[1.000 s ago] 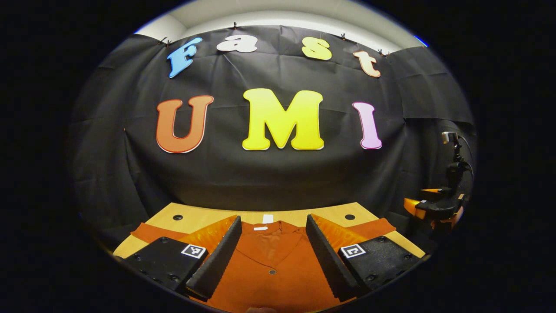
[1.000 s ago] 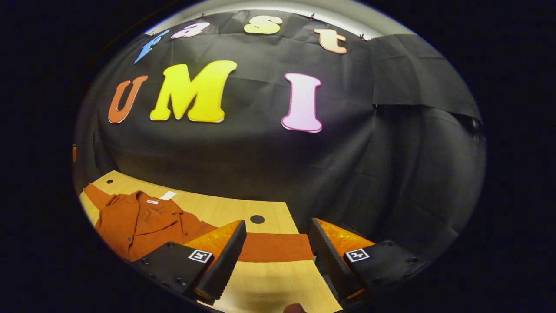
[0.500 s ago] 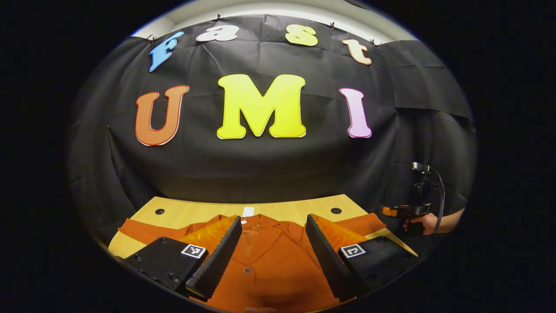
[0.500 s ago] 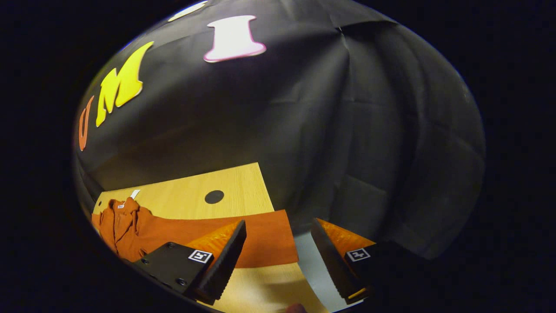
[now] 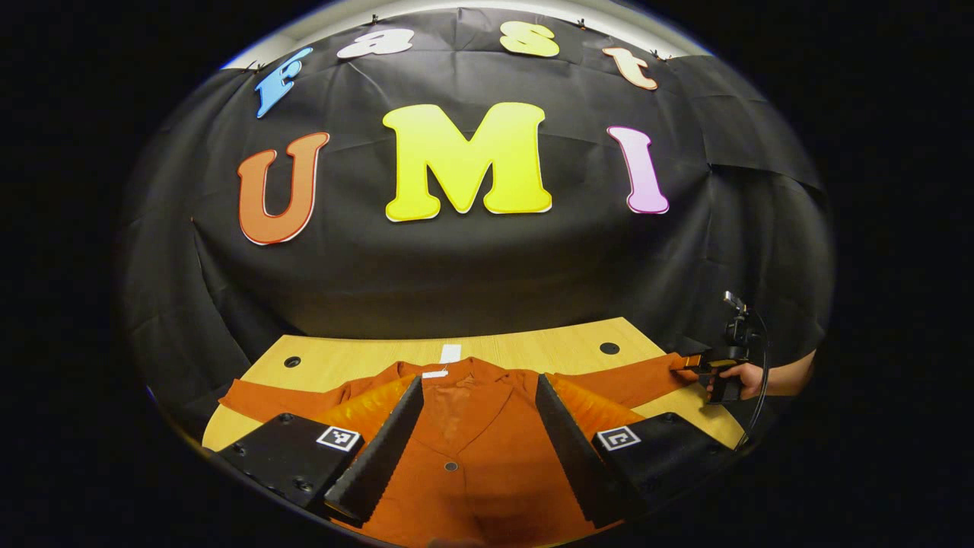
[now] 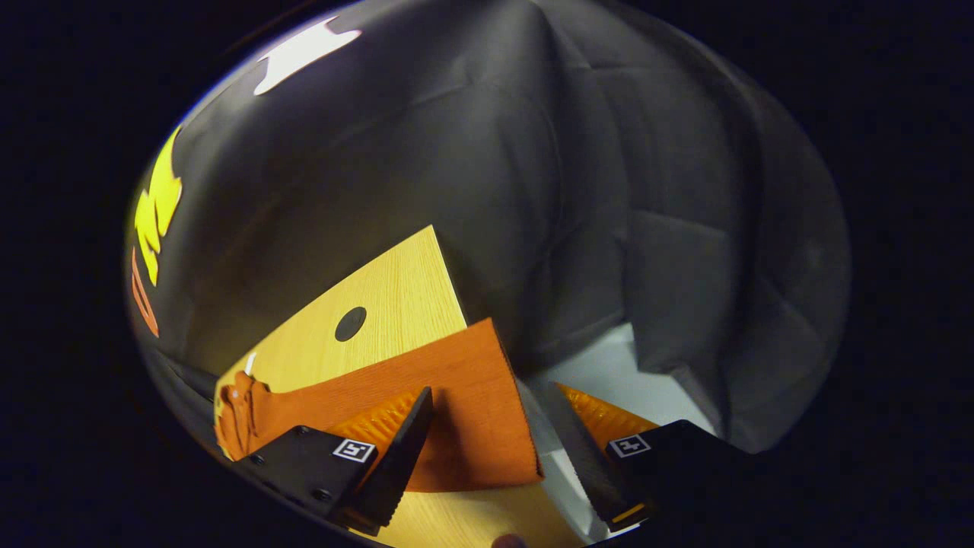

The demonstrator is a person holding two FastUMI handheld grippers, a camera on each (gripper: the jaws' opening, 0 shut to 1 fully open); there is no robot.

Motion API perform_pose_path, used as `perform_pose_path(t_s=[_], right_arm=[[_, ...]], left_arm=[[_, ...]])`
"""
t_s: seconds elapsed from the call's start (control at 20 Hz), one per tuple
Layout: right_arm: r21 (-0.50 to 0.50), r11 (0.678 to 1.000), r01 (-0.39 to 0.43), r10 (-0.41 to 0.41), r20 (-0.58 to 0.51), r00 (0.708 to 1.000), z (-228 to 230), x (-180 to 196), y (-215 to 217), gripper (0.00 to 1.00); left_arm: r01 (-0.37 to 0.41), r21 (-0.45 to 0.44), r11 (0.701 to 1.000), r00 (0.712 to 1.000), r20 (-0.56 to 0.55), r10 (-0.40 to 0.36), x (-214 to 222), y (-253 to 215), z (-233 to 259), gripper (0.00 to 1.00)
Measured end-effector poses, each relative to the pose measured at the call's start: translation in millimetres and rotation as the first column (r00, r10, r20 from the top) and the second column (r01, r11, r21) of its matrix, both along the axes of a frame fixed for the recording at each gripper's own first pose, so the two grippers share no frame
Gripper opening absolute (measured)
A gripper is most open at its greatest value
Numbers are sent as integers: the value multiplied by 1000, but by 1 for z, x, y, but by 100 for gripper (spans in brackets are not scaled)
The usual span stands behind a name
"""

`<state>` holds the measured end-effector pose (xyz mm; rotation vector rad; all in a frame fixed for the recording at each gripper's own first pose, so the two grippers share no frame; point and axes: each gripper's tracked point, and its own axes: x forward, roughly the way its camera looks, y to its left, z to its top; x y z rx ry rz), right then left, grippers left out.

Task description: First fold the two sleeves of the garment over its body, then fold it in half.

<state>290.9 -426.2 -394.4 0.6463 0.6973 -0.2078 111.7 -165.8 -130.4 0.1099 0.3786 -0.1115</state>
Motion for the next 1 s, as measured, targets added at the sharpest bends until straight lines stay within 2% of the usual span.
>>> perform_pose_path(t_s=[0.05, 0.1, 0.15, 0.2, 0.25, 0.35, 0.4, 0.45, 0.55, 0.6, 0.8, 1.0], right_arm=[[37, 999, 31, -31, -13, 999, -2, 1, 0, 95], [82, 995, 60, -58, -33, 998, -2, 0, 3, 87], [106, 991, 77, -73, -47, 996, -3, -1, 6, 85], [110, 990, 88, -83, -49, 995, -2, -2, 4, 77], [112, 989, 100, -95, -50, 994, 1, -2, 0, 77], [73, 992, 99, -95, -48, 994, 6, -4, -5, 63], [36, 996, 85, -84, -51, 995, 7, -6, -8, 47], [-3, 997, 75, -75, -60, 995, 10, -6, -11, 38], [-71, 995, 72, -77, -71, 994, 16, -10, -18, 12], [-73, 995, 67, -72, -69, 995, 21, -9, -12, 0], [-86, 996, 11, -16, -54, 998, 50, -3, 10, 2], [-155, 987, -36, 41, 30, 999, 121, 2, 52, 2]], left_arm=[[2, 2, 1000, 1000, -1, -2, 0, -1, -1, 96], [5, 4, 1000, 1000, -2, -5, -1, -2, 0, 96], [7, 5, 1000, 1000, -3, -7, -1, -4, -2, 97], [12, 4, 1000, 1000, -3, -12, -2, -7, -2, 97], [16, 2, 1000, 1000, -2, -16, -4, -8, -3, 97], [20, 3, 1000, 1000, -3, -20, -8, -8, -4, 97], [19, 2, 1000, 1000, -1, -19, -8, -8, -3, 97], [17, -1, 1000, 1000, 2, -17, -8, -6, -2, 97], [9, -6, 1000, 1000, 3, -9, -13, 0, -1, 97], [3, -8, 1000, 1000, 4, -3, -14, 4, 0, 97], [-23, -17, 1000, 999, 23, 23, -18, 23, 5, 97], [-57, -49, 997, 997, 43, 59, -22, 56, 12, 97]])
